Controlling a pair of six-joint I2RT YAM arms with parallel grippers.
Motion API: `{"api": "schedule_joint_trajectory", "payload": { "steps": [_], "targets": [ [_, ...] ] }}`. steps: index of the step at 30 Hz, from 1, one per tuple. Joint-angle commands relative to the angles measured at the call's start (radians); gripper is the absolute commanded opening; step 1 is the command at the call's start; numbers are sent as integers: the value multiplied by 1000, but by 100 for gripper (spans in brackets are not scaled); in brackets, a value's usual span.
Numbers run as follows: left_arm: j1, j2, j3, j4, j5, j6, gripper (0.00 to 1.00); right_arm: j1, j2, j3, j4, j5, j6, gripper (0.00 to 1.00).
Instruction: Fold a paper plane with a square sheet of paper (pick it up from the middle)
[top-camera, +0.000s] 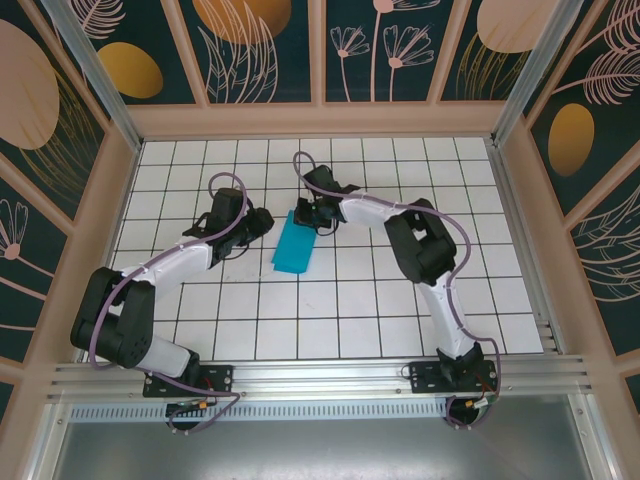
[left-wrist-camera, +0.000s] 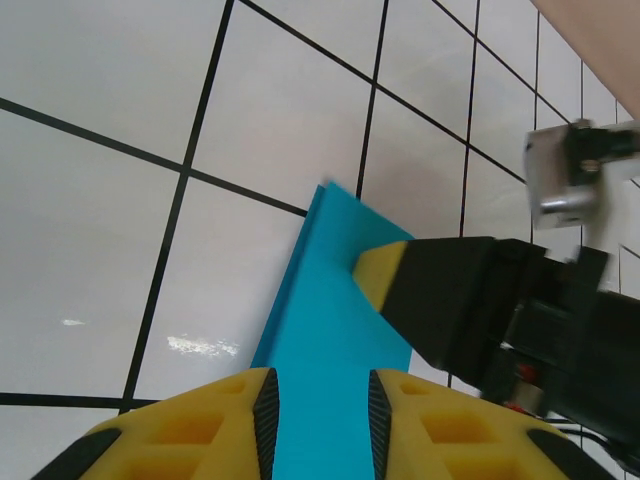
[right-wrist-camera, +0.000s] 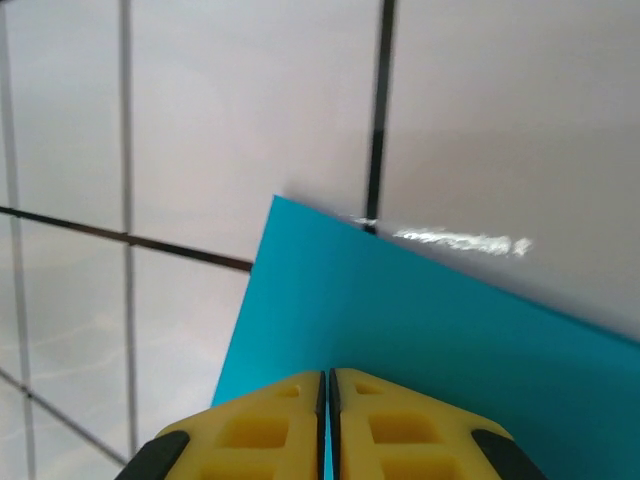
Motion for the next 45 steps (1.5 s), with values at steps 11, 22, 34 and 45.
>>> {"api": "schedule_joint_trajectory", "payload": {
  "steps": [11, 22, 34, 45],
  "targets": [
    [-14, 40, 2, 103, 149, -1, 31, -142, -158, -252, 2, 181, 158, 13],
    [-178, 165, 66, 199, 214, -91, 23, -193, -401, -497, 202, 68, 178, 10],
    [-204, 374, 189, 55, 207, -89, 17, -201, -312, -444, 156, -3, 75, 9],
    [-204, 435, 253, -71, 88, -25, 17, -210, -282, -449, 83, 27, 81, 10]
  ]
}}
